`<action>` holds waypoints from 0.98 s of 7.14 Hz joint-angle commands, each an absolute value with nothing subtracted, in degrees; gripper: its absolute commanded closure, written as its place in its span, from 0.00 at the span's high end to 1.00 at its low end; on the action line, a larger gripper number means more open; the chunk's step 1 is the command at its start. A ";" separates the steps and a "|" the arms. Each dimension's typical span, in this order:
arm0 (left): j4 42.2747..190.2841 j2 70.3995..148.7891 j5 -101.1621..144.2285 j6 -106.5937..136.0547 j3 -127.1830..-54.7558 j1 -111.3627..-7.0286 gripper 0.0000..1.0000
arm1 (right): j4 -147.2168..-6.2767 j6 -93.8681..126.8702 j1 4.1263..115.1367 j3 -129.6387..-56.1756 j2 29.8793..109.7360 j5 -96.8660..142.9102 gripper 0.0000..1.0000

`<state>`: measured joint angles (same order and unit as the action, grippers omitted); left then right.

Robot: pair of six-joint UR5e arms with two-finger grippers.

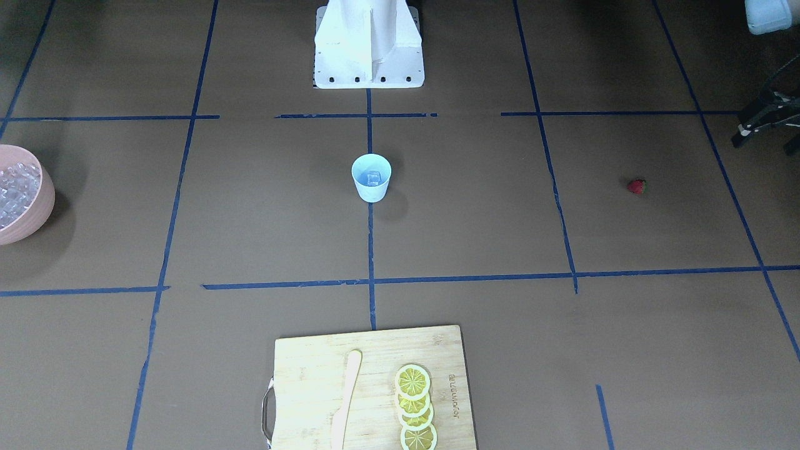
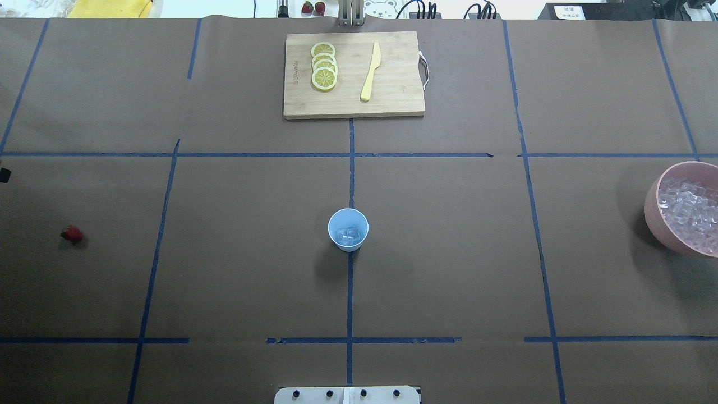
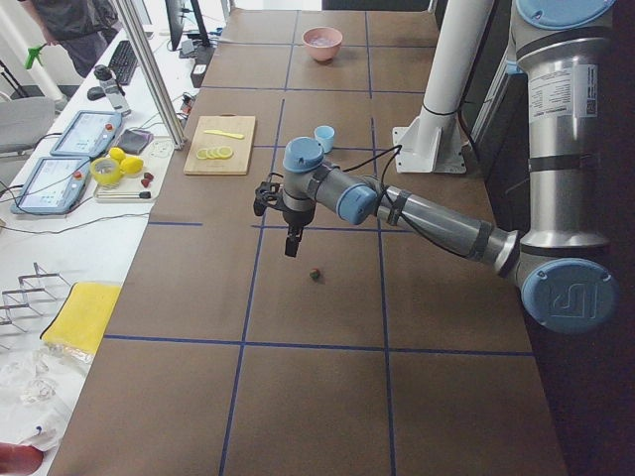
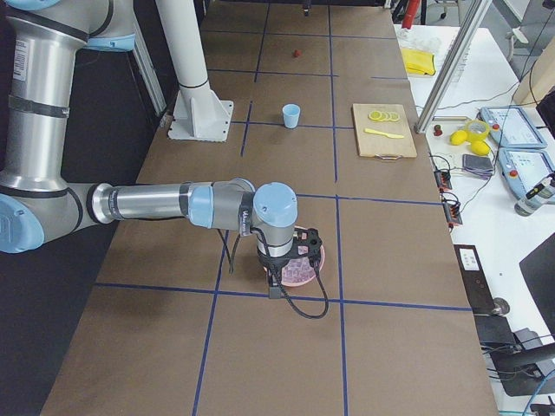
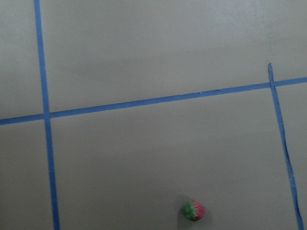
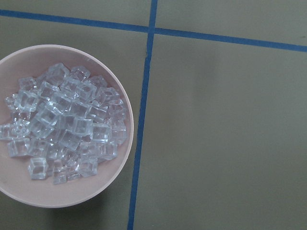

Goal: Put ice and strawberries in cup
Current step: 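Reach the left gripper toward the red strawberry on the table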

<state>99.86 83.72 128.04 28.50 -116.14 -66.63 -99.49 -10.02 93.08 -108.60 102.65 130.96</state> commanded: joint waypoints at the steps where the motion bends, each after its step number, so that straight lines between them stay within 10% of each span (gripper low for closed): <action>1: 100.19 83.58 125.79 30.32 -115.93 -62.41 1.00 | -99.49 -10.02 93.08 -108.55 102.66 130.96 0.99; 7: 123.83 84.11 122.43 41.57 -99.59 -52.57 1.00 | -99.49 -10.02 93.08 -108.37 103.10 130.96 0.99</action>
